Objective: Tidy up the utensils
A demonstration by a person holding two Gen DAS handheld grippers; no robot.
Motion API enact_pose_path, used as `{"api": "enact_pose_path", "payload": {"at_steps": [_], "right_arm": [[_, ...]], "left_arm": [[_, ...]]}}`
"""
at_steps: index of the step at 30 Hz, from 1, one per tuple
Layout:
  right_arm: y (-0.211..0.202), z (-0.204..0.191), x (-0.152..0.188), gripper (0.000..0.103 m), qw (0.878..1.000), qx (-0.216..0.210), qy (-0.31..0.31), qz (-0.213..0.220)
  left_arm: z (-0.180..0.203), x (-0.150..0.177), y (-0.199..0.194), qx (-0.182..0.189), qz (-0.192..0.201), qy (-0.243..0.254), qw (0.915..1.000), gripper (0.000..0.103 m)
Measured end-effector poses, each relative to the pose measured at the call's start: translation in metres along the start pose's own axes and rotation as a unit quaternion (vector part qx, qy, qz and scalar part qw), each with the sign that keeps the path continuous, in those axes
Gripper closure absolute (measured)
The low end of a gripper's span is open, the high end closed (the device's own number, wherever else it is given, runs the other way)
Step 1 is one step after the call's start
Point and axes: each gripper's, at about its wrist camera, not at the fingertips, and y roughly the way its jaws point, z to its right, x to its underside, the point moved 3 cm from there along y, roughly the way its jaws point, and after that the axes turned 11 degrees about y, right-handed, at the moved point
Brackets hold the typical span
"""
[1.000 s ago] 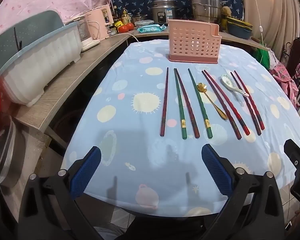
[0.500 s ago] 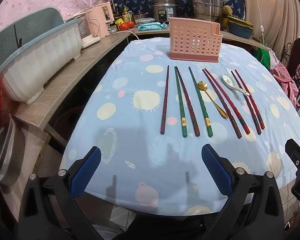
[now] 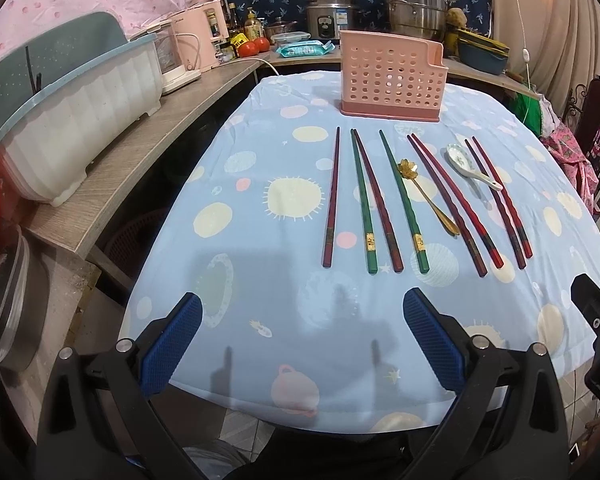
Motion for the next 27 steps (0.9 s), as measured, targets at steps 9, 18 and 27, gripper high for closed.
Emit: {"api": "enact_pose_path", "payload": {"at_steps": [9, 18, 27], "right_arm": [[0.0021, -0.0029, -0.0023, 0.007, 1.000, -0.002, -0.002, 0.001], [0.0030, -0.0046, -0.0022, 0.007, 1.000, -0.002, -0.004, 0.000], [0.0036, -0.0043, -0.0018, 0.007, 1.000, -0.002, -0.003, -0.003]], "left_arm": [[-0.0024, -0.0028, 0.0019, 0.001, -0.002, -0.002, 1.0000, 0.007], [-0.0038, -0.0029, 0.0034, 0.001, -0.005, -0.004, 1.0000, 0.007], [-0.0031, -0.0031, 0.0046, 0.000, -0.006, -0.004, 1.0000, 0.007]]}}
